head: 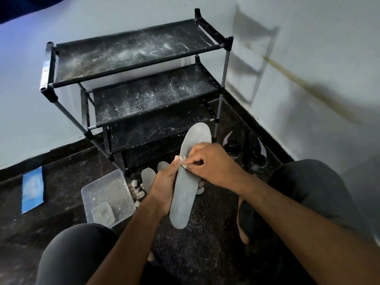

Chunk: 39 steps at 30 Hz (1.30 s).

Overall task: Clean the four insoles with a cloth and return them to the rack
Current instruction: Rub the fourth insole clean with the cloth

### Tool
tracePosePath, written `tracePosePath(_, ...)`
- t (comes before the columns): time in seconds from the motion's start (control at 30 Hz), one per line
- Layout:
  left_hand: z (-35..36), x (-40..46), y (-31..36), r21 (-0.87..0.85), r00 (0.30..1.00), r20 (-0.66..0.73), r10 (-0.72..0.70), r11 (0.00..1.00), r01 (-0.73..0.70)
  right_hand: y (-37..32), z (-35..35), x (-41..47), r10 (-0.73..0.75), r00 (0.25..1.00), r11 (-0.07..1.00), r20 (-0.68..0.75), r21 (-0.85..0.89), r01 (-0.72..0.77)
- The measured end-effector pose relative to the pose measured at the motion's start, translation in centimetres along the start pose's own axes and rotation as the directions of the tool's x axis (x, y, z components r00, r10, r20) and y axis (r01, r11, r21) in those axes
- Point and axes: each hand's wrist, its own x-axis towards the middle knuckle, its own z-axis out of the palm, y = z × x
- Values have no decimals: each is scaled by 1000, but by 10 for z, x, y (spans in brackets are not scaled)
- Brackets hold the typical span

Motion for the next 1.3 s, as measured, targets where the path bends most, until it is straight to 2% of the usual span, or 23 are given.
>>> tracePosePath(0.03,-1,0,1,-14,1000,4,-4,1000,4,1,-4,2,-4,1000,1000,-31,12,4)
tracePosePath(0.1,-4,0,1,-14,998,54,-35,999,36,9,-16,7,109,970,993,-219,61,-98)
tracePosePath(0.2,-5,0,0,-7,995,84,-51,999,52,24,-27,10,249,829,962,-501,31,-271)
tracePosePath(0.23,-5,1,-2,-2,995,94,-46,999,46,25,-24,10,255,830,959,-495,19,-284)
tracePosePath(0.27,-4,2,-2,1,993,116,-39,999,39,22,-19,9,244,872,964,-425,11,-265)
tracePosePath(0.33,-2,3,-4,2,992,123,0,1000,0,10,-6,3,163,971,986,-177,-3,-167)
tracePosePath(0.4,-1,4,-3,3,994,104,35,999,-36,2,-1,-1,84,996,996,-9,9,-84)
tracePosePath(0.43,-3,4,-2,-16,992,121,41,999,-39,2,-4,0,79,997,996,-11,44,-78)
tracePosePath(0.5,-7,4,-1,-75,976,212,44,997,-29,9,-13,6,156,973,984,-173,111,-139)
tracePosePath(0.57,-10,5,-2,-90,959,275,76,995,-53,18,-23,8,272,882,962,-386,131,-239)
tracePosePath(0.6,-9,5,-4,-90,953,286,97,993,-74,21,-24,9,299,847,954,-440,134,-267)
tracePosePath(0.67,-7,4,-7,-79,950,288,121,992,-103,20,-17,8,282,885,959,-371,110,-259)
tracePosePath(0.73,-3,4,-7,-59,970,225,94,995,-82,12,-5,4,183,968,983,-173,40,-179)
tracePosePath(0.8,-2,4,-6,-40,987,148,66,997,-61,6,-1,2,114,993,993,-41,31,-113)
tracePosePath(0.83,-1,3,-5,-40,986,147,74,997,-68,6,-3,3,106,993,993,-45,54,-103)
tracePosePath(0.9,1,0,-4,-39,974,206,96,995,-90,9,-12,8,147,966,986,-214,106,-127)
tracePosePath(0.97,1,0,-6,-21,971,223,82,997,-80,14,-22,10,240,869,971,-432,120,-209)
tracePosePath(1.03,-3,5,-9,19,971,232,58,998,-64,19,-25,11,286,805,956,-520,105,-273)
tracePosePath(1.07,-5,7,-11,36,967,249,50,997,-61,20,-22,10,281,825,956,-491,72,-283)
tracePosePath(1.13,-4,8,-12,40,969,245,38,998,-50,16,-13,7,216,918,974,-332,2,-228)
tracePosePath(1.2,-2,7,-11,16,975,218,39,999,-43,10,-6,6,158,970,987,-186,23,-156)
tracePosePath(1.23,0,5,-10,-1,975,216,50,999,-51,10,-7,6,157,974,987,-162,56,-149)
tracePosePath(1.3,1,2,-7,-44,975,210,74,997,-66,15,-11,11,186,949,981,-254,98,-166)
